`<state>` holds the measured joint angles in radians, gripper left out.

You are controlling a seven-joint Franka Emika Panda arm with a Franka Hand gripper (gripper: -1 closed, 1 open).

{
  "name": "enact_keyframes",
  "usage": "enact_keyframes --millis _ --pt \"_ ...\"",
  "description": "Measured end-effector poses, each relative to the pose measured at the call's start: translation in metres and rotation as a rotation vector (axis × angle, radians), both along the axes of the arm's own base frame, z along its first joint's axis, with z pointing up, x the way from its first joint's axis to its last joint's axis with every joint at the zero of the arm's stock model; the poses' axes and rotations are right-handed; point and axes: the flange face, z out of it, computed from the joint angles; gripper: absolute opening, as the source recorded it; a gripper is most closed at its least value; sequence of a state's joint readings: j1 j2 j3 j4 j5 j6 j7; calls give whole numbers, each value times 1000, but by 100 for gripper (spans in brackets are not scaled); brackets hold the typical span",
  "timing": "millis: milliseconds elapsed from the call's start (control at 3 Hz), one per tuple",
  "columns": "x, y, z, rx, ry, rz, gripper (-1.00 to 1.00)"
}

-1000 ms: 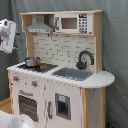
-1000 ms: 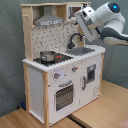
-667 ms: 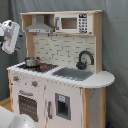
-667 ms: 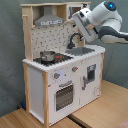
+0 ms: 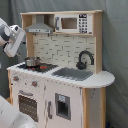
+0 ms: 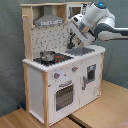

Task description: Play with the kitchen

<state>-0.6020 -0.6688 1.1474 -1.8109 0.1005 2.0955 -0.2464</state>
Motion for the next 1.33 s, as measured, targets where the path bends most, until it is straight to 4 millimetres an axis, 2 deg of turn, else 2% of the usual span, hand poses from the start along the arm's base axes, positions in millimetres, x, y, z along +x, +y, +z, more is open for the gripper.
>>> enact_keyframes --millis 667,1333 --pt "42 -21 -16 47 202 -29 100" --pt "66 -20 -37 66 334 -34 100"
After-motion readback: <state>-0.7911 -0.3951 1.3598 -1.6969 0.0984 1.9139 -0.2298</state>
